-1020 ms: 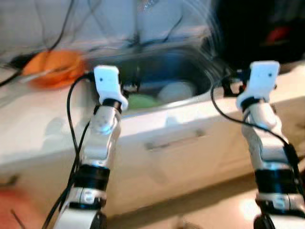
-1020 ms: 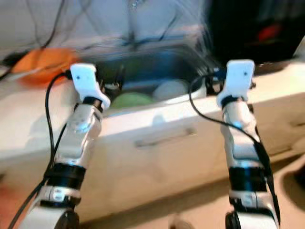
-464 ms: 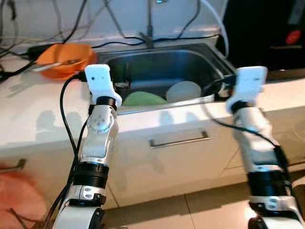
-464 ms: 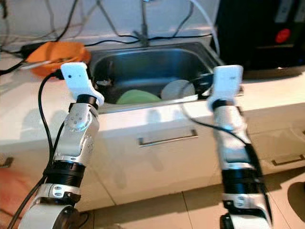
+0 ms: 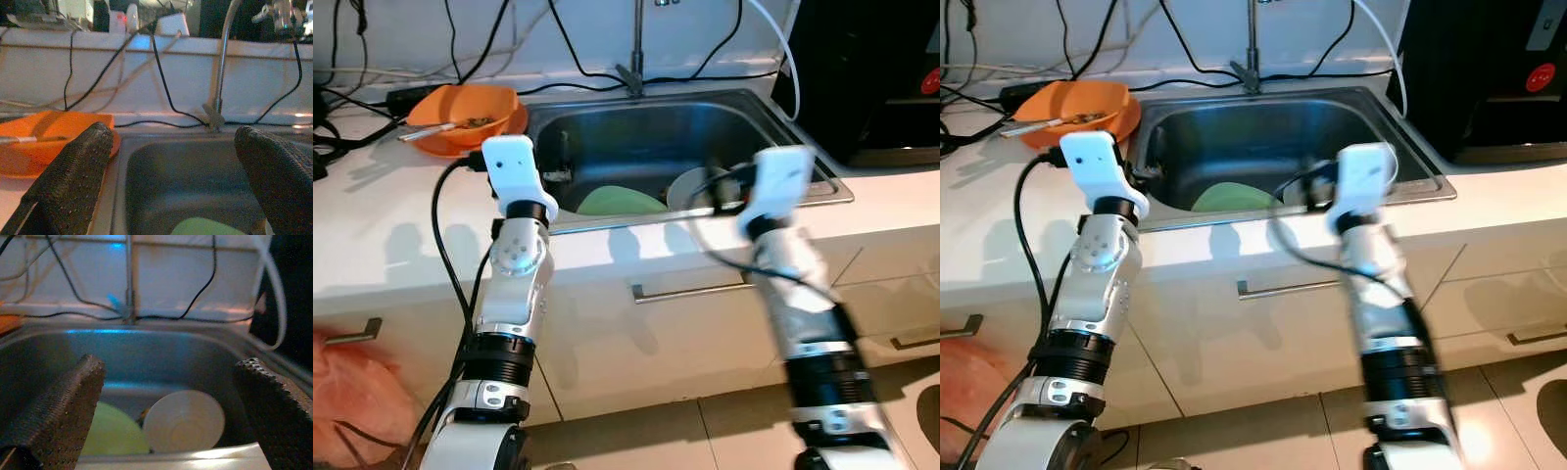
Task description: Kitchen organization
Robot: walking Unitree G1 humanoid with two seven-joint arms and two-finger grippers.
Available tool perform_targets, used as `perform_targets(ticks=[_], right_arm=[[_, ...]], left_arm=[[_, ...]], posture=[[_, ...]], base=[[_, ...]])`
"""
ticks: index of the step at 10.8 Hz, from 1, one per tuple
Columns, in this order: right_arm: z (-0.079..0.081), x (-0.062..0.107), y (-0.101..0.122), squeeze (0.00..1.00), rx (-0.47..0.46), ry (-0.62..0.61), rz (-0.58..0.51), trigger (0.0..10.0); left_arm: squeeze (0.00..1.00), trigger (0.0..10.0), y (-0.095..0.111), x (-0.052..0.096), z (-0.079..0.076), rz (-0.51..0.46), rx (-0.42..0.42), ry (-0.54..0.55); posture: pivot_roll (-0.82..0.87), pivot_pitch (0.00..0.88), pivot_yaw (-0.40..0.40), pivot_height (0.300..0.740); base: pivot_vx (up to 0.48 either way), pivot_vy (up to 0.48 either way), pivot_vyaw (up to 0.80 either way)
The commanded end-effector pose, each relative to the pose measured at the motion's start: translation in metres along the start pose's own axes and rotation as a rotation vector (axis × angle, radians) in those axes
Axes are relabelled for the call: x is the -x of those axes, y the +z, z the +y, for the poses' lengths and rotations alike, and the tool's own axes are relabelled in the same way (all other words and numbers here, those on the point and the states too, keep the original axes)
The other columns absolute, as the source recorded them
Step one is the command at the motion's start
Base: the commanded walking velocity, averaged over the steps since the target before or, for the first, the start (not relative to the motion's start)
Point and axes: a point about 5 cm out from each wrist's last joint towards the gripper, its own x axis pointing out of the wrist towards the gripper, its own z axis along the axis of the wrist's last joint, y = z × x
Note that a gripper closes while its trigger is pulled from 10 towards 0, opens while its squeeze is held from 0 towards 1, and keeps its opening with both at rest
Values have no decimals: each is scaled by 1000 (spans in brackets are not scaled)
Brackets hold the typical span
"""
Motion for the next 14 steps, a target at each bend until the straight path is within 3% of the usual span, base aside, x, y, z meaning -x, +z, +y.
perform_targets(ticks=[1,5,8,11,14], right_arm=[[4,-3,5,0,-14,8,-29,10000],[4,-2,12,0,3,22,-74,10000],[0,-7,15,0,14,5,-86,10000],[-2,-7,16,0,-17,-14,-95,10000],[-3,-7,16,0,-21,-26,-100,10000]], left_arm=[[0,10000,1,-2,0,-7,-7,13],[0,10000,0,-2,2,-11,-2,32],[0,10000,1,-3,5,-10,1,52],[0,10000,4,-6,10,-7,7,64],[0,10000,6,-9,9,0,7,61]], posture=[[96,0,11,740],[77,0,8,740],[80,0,13,740],[83,0,27,740],[77,0,33,740]], base=[[0,0,0],[0,0,0],[0,0,800],[0,0,0],[0,396,0]])
